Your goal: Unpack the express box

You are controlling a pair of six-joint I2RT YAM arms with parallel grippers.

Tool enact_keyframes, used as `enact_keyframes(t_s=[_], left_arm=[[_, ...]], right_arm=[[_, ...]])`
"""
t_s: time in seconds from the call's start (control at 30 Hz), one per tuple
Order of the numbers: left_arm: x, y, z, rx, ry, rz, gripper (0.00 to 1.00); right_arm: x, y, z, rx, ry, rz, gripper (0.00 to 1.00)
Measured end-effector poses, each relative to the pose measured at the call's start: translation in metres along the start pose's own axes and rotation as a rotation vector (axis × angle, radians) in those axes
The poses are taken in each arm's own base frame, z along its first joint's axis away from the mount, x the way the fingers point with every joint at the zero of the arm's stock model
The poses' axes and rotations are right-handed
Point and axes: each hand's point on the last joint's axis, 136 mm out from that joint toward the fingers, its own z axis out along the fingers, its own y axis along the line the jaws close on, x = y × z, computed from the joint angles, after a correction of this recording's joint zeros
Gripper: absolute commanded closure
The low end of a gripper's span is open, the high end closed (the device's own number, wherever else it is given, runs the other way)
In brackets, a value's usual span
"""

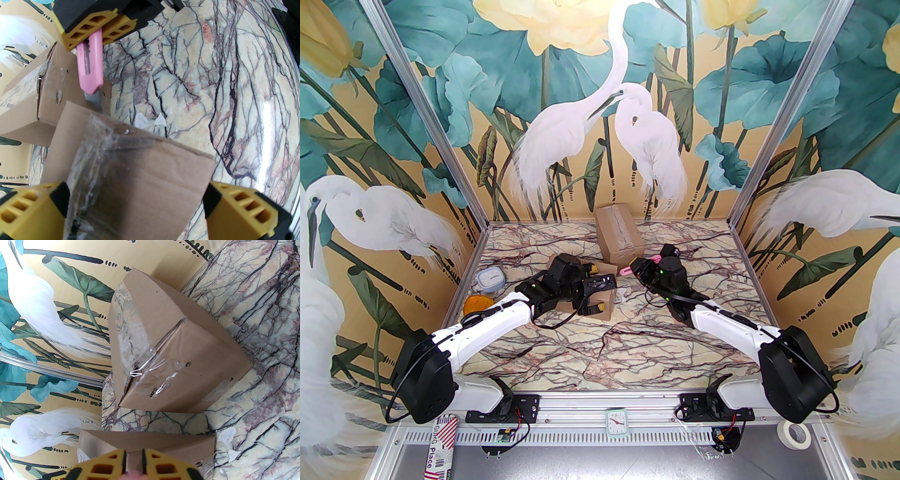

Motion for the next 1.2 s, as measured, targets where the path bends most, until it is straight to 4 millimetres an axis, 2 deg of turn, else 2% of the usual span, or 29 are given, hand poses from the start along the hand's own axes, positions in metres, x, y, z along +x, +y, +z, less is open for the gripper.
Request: enact_keyframes(t_s=[1.2], left_arm=[[0.0031, -0.0020, 0.0034, 0.003, 0.003, -0.012, 0.00]], right_arm=[[0.0037, 0.0092, -0.0037, -0.023, 0.004, 0.002, 1.00]])
